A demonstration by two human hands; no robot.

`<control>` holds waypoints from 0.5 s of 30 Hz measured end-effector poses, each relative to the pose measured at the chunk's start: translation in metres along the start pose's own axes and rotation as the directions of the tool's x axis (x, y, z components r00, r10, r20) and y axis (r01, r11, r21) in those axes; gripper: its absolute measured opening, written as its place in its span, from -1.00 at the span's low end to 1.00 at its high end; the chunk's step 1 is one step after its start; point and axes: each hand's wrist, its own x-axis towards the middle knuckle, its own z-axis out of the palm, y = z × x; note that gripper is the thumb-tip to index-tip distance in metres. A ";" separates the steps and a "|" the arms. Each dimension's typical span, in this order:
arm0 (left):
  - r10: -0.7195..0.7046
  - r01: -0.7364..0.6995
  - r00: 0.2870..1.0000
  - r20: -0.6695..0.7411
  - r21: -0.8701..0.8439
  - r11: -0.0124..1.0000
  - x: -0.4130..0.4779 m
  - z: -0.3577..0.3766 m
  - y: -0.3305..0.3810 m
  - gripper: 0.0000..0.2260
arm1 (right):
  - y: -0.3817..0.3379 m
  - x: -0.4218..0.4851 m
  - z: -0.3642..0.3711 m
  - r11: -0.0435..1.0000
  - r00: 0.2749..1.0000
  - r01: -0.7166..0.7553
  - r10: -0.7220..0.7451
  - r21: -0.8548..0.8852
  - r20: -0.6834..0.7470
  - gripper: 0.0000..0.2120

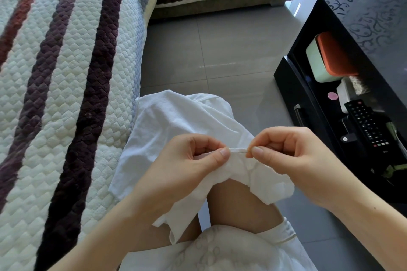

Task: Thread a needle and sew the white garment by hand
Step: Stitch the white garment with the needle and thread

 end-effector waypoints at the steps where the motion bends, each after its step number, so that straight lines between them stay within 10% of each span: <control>1: -0.006 0.006 1.000 0.011 -0.024 1.000 0.000 0.000 0.000 -0.79 | 0.000 0.000 0.000 0.999 1.000 -0.015 0.015 0.037 0.011 -0.89; 15: -0.014 0.036 0.995 0.096 -0.234 0.972 0.005 -0.003 0.001 -0.86 | 0.016 0.006 -0.005 0.998 0.988 0.032 -0.041 0.062 0.151 -0.90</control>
